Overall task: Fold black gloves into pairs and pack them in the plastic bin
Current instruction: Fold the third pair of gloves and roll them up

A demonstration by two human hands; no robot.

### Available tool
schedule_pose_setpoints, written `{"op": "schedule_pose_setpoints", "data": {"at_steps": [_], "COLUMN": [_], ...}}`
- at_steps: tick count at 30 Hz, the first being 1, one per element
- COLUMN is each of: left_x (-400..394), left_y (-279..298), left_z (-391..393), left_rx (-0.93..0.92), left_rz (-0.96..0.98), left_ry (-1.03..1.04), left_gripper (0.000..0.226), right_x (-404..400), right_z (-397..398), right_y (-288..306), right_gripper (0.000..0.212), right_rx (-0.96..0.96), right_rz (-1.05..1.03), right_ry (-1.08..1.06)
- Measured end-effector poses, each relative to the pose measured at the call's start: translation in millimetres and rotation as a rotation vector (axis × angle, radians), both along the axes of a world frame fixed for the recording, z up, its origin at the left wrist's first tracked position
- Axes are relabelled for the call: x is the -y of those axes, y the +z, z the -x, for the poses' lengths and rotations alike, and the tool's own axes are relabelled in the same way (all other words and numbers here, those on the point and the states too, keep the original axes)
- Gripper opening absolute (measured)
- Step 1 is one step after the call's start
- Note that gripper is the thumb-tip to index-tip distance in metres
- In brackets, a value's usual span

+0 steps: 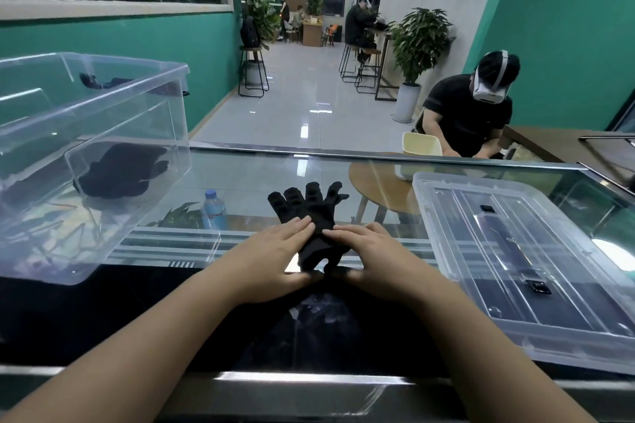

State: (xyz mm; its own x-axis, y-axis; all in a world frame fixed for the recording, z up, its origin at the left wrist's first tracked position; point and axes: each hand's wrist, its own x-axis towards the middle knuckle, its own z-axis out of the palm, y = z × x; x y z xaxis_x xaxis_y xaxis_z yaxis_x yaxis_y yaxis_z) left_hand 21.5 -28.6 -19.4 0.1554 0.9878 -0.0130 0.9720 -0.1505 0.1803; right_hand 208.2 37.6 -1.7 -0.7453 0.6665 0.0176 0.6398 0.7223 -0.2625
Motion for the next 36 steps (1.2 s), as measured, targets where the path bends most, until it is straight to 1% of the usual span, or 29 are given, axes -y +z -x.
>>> {"op": "schedule_pose_setpoints", "data": {"at_steps": [2,6,8,10,11,14,15,16,17,18,19,20,23,26,30,32,34,36], "left_x": [0,0,1,2,4,10,10,9,8,6,4,3,2,-3,-17,-22,-23,-23], "left_y": [-5,-9,-7,-4,-3,0,-1,-3,-5,-6,-6,-5,1,5,5,3,-1,-3], "left_z": [-2,-7,-10,-12,-13,-10,-9,-8,-7,-8,-8,-9,-10,-10,-5,-4,-6,-7], "left_rx": [-0.001,0.11,0.177,0.222,0.23,0.251,0.254,0.261,0.279,0.313,0.358,0.404,0.525,0.631,0.644,0.641,0.614,0.599], "left_rz": [-0.03,-0.117,-0.144,-0.175,-0.193,-0.242,-0.257,-0.278,-0.3,-0.316,-0.323,-0.325,-0.314,-0.291,-0.29,-0.294,-0.306,-0.352], "left_ry": [0.027,0.078,0.09,0.098,0.096,0.076,0.066,0.06,0.069,0.095,0.13,0.165,0.295,0.377,0.475,0.525,0.555,0.54], "left_gripper": [0.087,0.063,0.056,0.052,0.055,0.081,0.08,0.072,0.059,0.046,0.037,0.035,0.039,0.024,0.018,0.022,0.027,0.025], "right_x": [3,8,10,11,10,10,10,8,7,4,2,-1,-6,-12,-18,-20,-22,-22], "right_z": [0,-3,-1,2,3,4,4,4,6,8,10,14,24,36,51,54,54,52], "right_y": [0,-5,-9,-13,-15,-16,-15,-15,-15,-14,-13,-11,-3,2,3,2,0,-1], "right_gripper": [0.061,0.06,0.052,0.036,0.032,0.026,0.025,0.024,0.024,0.024,0.024,0.024,0.022,0.027,0.033,0.033,0.025,0.015], "right_rx": [0.007,-0.058,-0.099,-0.159,-0.19,-0.248,-0.251,-0.257,-0.268,-0.275,-0.277,-0.278,-0.26,-0.23,-0.199,-0.202,-0.222,-0.276], "right_rz": [0.0,-0.001,-0.031,-0.094,-0.116,-0.09,-0.065,-0.046,-0.035,-0.025,-0.018,-0.014,0.019,0.096,0.152,0.168,0.186,0.185], "right_ry": [0.0,-0.033,-0.051,-0.066,-0.07,-0.054,-0.05,-0.05,-0.055,-0.066,-0.082,-0.099,-0.164,-0.222,-0.312,-0.341,-0.36,-0.362]}}
